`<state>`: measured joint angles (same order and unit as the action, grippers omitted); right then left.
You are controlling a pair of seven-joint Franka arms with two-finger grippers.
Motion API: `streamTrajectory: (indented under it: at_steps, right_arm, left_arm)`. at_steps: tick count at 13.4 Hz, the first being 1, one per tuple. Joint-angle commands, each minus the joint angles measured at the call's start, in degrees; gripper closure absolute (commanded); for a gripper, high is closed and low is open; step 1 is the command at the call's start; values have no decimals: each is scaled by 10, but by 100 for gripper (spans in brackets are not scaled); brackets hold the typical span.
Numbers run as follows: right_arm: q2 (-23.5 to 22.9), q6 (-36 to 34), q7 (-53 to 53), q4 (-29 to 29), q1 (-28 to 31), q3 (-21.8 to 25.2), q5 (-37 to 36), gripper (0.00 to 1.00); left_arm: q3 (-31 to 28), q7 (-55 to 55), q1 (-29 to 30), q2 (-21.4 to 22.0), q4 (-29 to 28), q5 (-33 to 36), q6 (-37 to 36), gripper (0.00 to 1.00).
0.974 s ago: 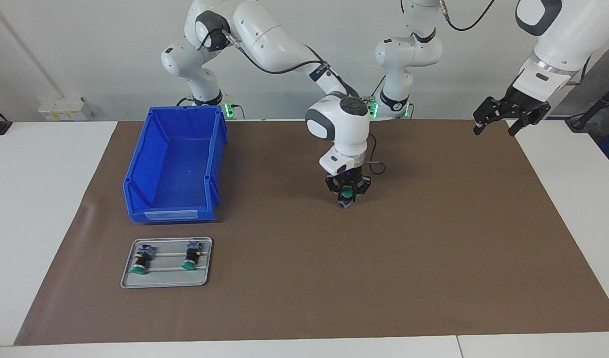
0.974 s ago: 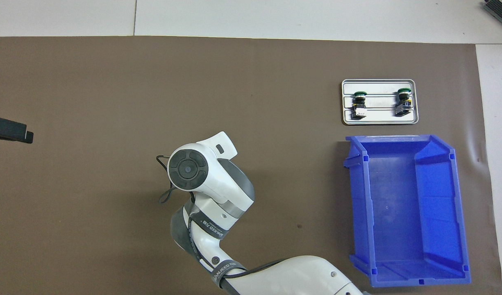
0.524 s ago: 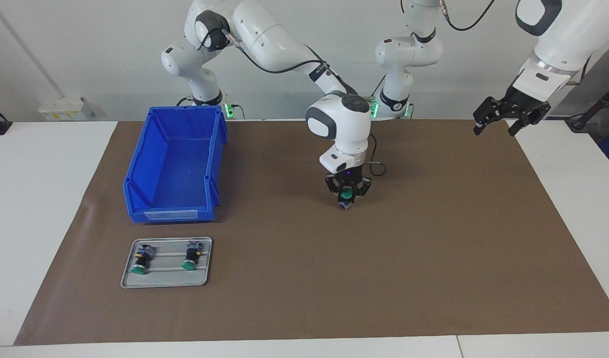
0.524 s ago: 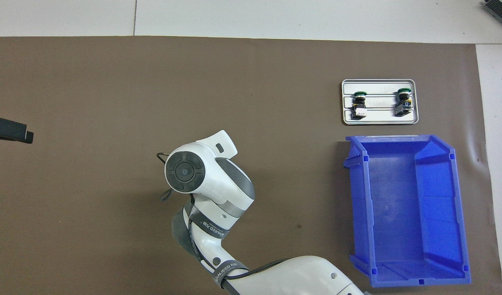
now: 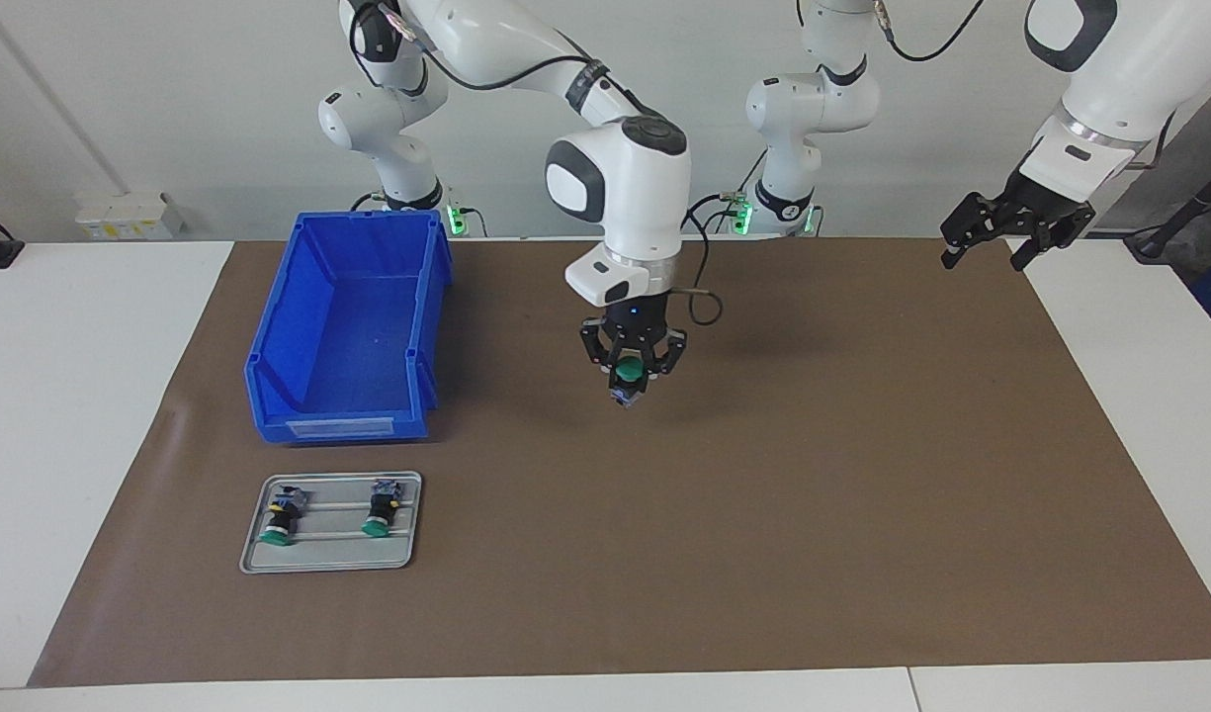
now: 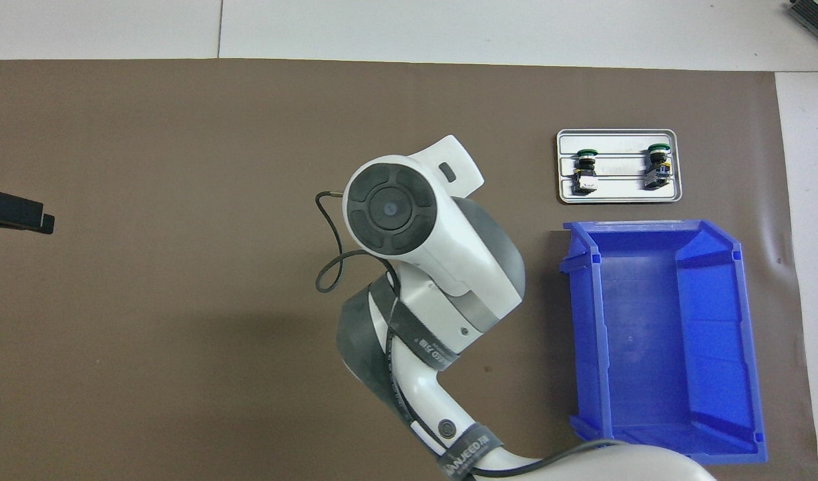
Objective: Place and press button with both arms
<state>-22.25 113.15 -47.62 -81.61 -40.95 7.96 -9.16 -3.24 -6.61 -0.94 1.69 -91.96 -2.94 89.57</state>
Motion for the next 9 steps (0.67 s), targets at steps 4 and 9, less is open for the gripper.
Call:
streamTrajectory:
  at_steps: [4,9]
  right_arm:
    - [139,-71,203,-83,103,-9,4,100]
    - [269,0,363,-304,210,-8,5,100]
  left_arm:
    - [2,4,3,19,-23,-1,10,0]
    - [2,4,3,19,-23,-1,10,0]
